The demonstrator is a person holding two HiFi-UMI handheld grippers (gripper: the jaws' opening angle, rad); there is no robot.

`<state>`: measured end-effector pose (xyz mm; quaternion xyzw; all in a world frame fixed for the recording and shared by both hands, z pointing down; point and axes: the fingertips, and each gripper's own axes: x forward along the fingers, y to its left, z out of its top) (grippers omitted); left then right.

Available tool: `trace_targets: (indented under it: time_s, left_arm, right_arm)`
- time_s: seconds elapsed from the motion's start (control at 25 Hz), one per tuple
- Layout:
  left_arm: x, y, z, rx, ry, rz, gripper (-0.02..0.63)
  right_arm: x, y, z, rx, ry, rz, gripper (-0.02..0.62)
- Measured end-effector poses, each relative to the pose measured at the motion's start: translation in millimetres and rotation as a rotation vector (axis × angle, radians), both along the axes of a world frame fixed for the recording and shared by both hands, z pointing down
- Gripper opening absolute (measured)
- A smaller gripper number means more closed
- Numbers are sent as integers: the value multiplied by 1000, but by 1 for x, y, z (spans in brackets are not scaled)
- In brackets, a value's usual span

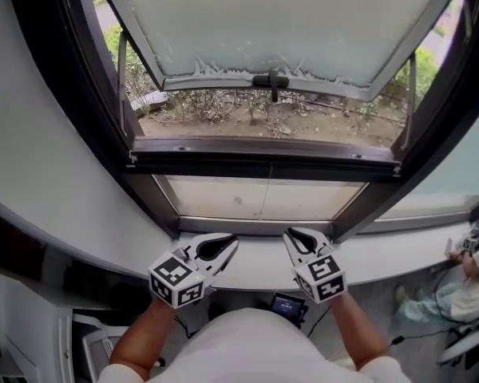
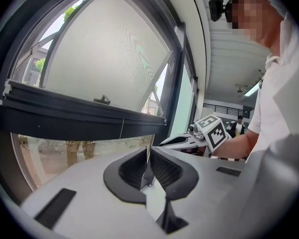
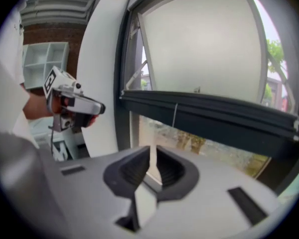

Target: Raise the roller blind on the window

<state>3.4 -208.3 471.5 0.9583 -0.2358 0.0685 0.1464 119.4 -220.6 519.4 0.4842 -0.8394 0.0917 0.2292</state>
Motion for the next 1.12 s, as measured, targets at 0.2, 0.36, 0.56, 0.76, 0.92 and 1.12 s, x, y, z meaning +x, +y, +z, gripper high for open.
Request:
trace_targets:
  time_s: [0.2,0.36,0.56,0.76,0.92,1.12]
  left_arm:
    - [-6,-30,-8,104,-94,-5,29]
    - [-12,-55,-14,203,-198,-6,42]
    - [-12,-86,-18,337,-362,13,99]
    - [-1,-109,-21,403,-440,48,161]
    - [8,-124,-17,441,-503,69,179]
    - [19,-140,-13,503,-606,92,184]
  right_arm:
    - [6,-29,-25,78,102,-5,43]
    - [7,-52,-39,126,201,-17,91]
    - [12,-81,-51,204,397,-46,124]
    - [15,-105,-60,229,512,-67,133]
    - [17,-119,-57,226,577,-83,140]
    - [17,-131,-55,231,647,-106,143]
